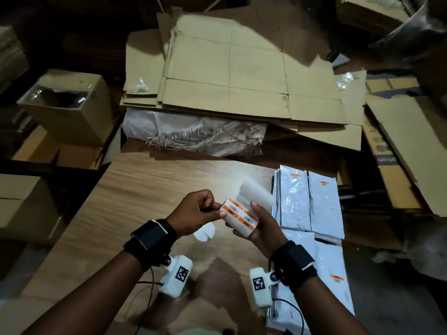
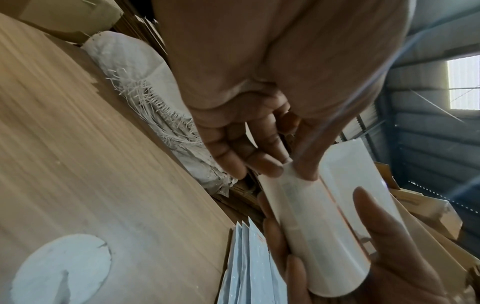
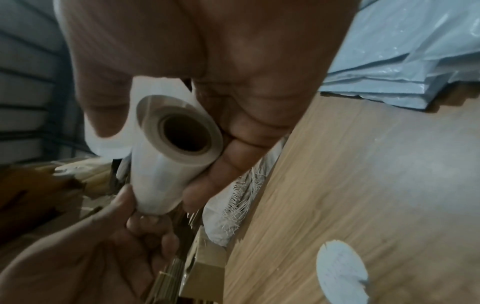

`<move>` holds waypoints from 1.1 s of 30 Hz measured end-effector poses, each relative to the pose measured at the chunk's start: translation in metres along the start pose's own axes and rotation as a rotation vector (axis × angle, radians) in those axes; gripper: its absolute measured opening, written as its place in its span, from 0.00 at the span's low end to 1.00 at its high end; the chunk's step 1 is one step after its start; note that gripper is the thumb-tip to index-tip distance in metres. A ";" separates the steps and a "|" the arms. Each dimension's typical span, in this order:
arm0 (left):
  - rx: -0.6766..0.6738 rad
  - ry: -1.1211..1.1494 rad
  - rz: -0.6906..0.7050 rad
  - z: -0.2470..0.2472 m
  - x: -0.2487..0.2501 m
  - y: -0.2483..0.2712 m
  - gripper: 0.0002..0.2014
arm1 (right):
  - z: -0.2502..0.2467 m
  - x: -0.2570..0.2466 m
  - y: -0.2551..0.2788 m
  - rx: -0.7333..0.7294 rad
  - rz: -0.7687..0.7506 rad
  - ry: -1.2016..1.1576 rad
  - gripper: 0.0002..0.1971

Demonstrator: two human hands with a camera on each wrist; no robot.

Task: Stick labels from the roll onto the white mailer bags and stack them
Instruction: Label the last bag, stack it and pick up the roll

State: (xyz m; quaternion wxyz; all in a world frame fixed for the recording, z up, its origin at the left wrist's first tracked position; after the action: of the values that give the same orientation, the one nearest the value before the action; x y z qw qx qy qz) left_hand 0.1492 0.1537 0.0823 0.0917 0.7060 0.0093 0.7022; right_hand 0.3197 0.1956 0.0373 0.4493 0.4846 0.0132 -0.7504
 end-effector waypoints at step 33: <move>0.218 -1.328 0.077 0.055 0.019 -0.016 0.32 | 0.008 -0.008 0.016 0.378 -0.303 0.740 0.11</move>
State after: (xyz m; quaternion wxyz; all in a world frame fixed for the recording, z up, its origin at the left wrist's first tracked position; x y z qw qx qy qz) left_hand 0.2057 0.1656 0.0985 -0.0189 0.9930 -0.0035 0.1167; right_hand 0.3257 0.1875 0.0543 0.2030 0.7870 0.1067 -0.5728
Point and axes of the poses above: each hand's wrist, its own y-axis away from the middle knuckle, its own z-axis out of the palm, x = y × z, the point moved 6 cm from there along -y, towards the middle knuckle, and after that the axes turned 10 degrees about -x, right-handed, at the moved point
